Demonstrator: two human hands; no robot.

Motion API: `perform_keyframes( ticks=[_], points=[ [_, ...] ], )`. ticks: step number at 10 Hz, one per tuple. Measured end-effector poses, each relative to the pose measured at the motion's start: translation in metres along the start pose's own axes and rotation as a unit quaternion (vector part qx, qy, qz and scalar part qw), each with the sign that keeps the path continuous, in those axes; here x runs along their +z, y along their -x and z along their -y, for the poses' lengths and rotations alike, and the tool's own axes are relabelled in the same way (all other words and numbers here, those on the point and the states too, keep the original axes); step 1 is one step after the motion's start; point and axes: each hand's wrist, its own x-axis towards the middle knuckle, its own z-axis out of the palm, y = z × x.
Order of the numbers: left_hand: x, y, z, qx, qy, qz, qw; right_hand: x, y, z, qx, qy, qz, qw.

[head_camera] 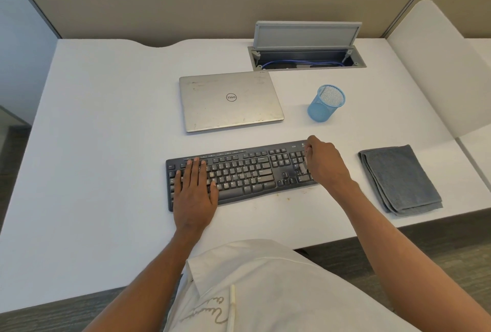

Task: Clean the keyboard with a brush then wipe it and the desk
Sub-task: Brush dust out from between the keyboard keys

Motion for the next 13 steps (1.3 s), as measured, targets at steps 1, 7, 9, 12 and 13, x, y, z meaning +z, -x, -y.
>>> perform_keyframes(
  ticks=[1,7,9,12,13],
  points=[
    [0.000,0.000,0.000,0.000,0.000,-0.002,1.000,-0.003,0.003,0.007,-0.016,-0.036,-0.024,0.999],
    [0.001,0.000,0.000,0.001,-0.005,0.001,1.000,-0.012,-0.001,0.007,-0.029,-0.058,-0.002,0.998],
    [0.001,0.000,0.000,-0.001,-0.002,0.000,1.000,-0.002,0.013,0.000,-0.026,-0.049,0.020,0.998],
    [0.000,-0.001,0.000,0.001,-0.001,0.003,1.000,-0.011,0.016,-0.007,-0.018,-0.125,-0.018,0.992],
    [0.000,0.000,0.000,0.001,0.001,0.002,1.000,-0.007,0.018,-0.007,-0.010,-0.150,-0.011,0.989]
  ],
)
